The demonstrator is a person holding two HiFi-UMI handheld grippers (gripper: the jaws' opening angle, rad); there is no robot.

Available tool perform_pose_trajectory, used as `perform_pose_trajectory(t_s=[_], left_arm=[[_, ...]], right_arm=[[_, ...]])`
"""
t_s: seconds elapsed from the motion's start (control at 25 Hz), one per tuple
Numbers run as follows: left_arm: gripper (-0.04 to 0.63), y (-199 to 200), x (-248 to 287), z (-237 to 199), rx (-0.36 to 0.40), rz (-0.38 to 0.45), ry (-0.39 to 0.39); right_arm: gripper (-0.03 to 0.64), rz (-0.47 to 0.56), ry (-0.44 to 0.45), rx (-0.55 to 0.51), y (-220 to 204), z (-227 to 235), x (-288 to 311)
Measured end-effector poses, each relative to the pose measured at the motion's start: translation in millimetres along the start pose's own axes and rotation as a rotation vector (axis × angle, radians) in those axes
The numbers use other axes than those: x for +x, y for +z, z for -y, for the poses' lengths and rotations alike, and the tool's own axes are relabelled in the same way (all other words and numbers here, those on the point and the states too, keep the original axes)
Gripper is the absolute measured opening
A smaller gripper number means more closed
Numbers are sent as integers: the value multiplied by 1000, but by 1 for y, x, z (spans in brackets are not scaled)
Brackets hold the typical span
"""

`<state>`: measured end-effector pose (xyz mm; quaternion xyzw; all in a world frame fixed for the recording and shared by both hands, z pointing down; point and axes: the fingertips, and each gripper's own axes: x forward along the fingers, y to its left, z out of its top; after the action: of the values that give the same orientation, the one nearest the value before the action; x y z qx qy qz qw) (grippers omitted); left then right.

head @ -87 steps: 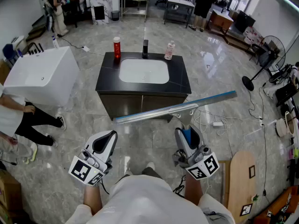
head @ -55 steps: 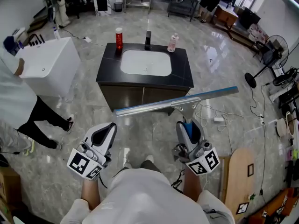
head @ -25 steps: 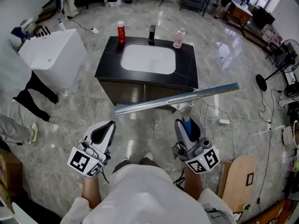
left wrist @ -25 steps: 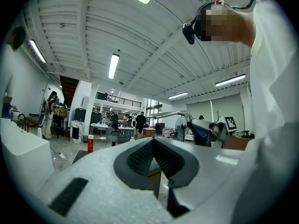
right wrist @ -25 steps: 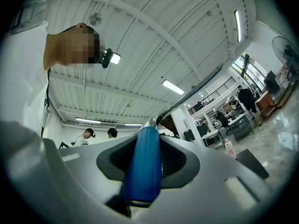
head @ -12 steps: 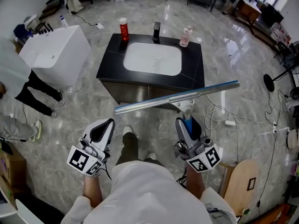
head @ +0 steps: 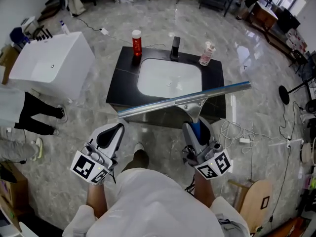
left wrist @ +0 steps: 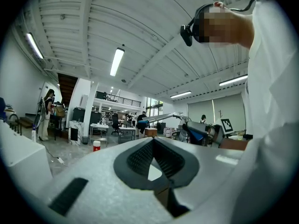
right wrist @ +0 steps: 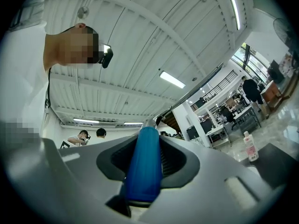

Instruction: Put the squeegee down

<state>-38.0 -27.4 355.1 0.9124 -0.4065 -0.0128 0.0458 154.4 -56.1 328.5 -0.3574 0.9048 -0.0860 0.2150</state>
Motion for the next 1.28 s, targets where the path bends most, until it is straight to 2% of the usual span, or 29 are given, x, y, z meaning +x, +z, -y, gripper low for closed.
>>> perform_pose_trajectory(t_s=[0.2, 0.32, 0.52, 0.68, 0.8, 1.0, 1.16, 1.28], left_arm=[[-2, 13, 17, -77, -10, -3, -28], [-2, 13, 29, -114, -23, 1, -16], [-2, 2, 51, -150, -65, -13, 43], [-2, -1, 66, -165, -96, -7, 122], [-2, -8, 74, -169, -115, -16, 169], [-2, -30, 80, -181, -159, -22, 241], [-2, -51, 74, -192, -201, -34, 298], [-2, -67, 68, -200, -241, -43, 343]], right_arm=[[146, -31, -3, -17, -17, 14, 85], [146, -56, 0, -13, -34, 25, 120], [146, -125, 23, 7, -63, 60, 157], [146, -237, 73, 14, -98, 94, 180], [144, -357, 110, 23, -147, 121, 195], [144, -607, 202, 74, -265, 164, 227], [144, -789, 324, 139, -350, 174, 254], [144, -910, 397, 196, -397, 176, 265]])
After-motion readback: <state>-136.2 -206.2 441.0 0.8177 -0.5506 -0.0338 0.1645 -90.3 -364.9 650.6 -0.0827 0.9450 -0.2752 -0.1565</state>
